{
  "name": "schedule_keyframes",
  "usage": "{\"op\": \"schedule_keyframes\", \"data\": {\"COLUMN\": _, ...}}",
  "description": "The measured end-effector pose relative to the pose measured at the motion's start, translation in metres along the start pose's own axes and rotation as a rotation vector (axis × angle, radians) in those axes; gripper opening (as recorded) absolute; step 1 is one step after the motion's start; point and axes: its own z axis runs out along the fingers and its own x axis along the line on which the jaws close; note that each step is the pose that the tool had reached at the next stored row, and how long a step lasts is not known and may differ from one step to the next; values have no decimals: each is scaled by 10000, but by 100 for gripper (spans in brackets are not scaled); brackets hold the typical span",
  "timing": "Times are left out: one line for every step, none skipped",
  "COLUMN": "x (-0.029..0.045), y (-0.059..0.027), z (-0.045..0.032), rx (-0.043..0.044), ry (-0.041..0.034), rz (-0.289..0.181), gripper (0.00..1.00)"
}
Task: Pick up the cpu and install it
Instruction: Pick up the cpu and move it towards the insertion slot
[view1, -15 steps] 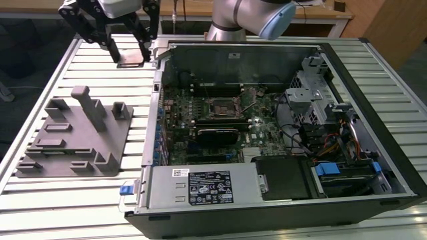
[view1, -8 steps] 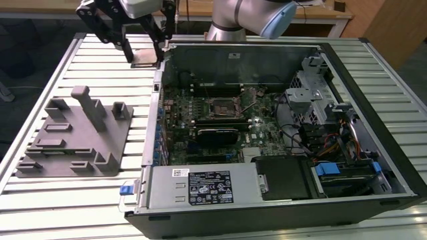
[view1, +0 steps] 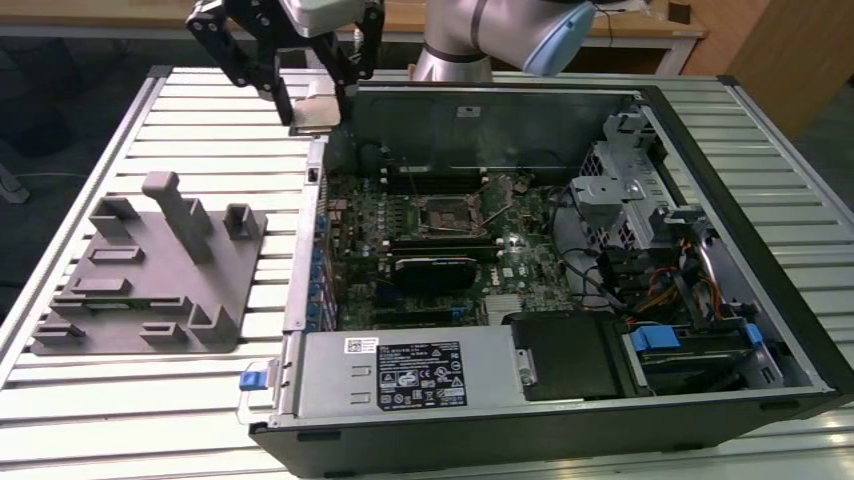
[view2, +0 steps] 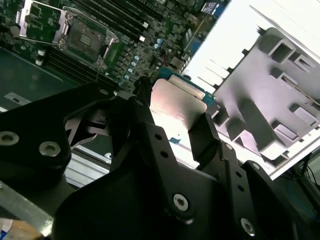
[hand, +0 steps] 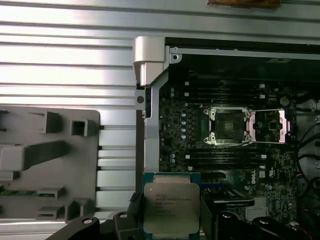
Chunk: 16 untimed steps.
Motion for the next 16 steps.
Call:
{"op": "schedule_keyframes", "data": {"x": -27, "y": 0, "z": 2, "rx": 0, "ry": 0, "rz": 0, "gripper": 54}}
{"op": "schedule_keyframes", "data": {"x": -57, "y": 0, "z": 5, "rx": 0, "ry": 0, "rz": 0, "gripper": 54}}
{"op": "schedule_keyframes", "data": {"x": -87, "y": 0, "z": 7, "rx": 1, "ry": 1, "rz": -2, "gripper": 54}}
{"op": "schedule_keyframes", "data": {"x": -116, "y": 1, "z": 9, "rx": 0, "ry": 1, "rz": -1, "gripper": 54}}
{"op": "schedule_keyframes", "data": {"x": -144, "y": 1, "z": 12, "rx": 1, "ry": 2, "rz": 0, "gripper": 54}}
{"op": "schedule_keyframes", "data": {"x": -174, "y": 1, "z": 14, "rx": 1, "ry": 4, "rz": 1, "gripper": 54}}
{"op": "schedule_keyframes", "data": {"x": -204, "y": 1, "z": 18, "rx": 0, "ry": 5, "rz": 0, "gripper": 54}}
{"op": "schedule_keyframes", "data": {"x": -235, "y": 2, "z": 21, "rx": 0, "ry": 6, "rz": 0, "gripper": 54}}
{"op": "schedule_keyframes", "data": {"x": -268, "y": 2, "z": 25, "rx": 1, "ry": 8, "rz": -1, "gripper": 54}}
{"op": "schedule_keyframes", "data": {"x": -299, "y": 3, "z": 30, "rx": 0, "ry": 11, "rz": -1, "gripper": 54}}
{"op": "schedule_keyframes", "data": {"x": -332, "y": 4, "z": 37, "rx": 0, "ry": 15, "rz": 0, "gripper": 54}}
{"op": "schedule_keyframes", "data": {"x": -360, "y": 4, "z": 43, "rx": 0, "ry": 18, "rz": 1, "gripper": 54}}
{"op": "schedule_keyframes", "data": {"x": -389, "y": 5, "z": 52, "rx": 1, "ry": 21, "rz": 1, "gripper": 54}}
{"op": "schedule_keyframes", "data": {"x": -418, "y": 5, "z": 63, "rx": 1, "ry": 24, "rz": 0, "gripper": 54}}
{"op": "schedule_keyframes", "data": {"x": -447, "y": 6, "z": 78, "rx": 0, "ry": 25, "rz": -1, "gripper": 54}}
{"op": "schedule_keyframes", "data": {"x": -477, "y": 7, "z": 93, "rx": 0, "ry": 26, "rz": 0, "gripper": 54}}
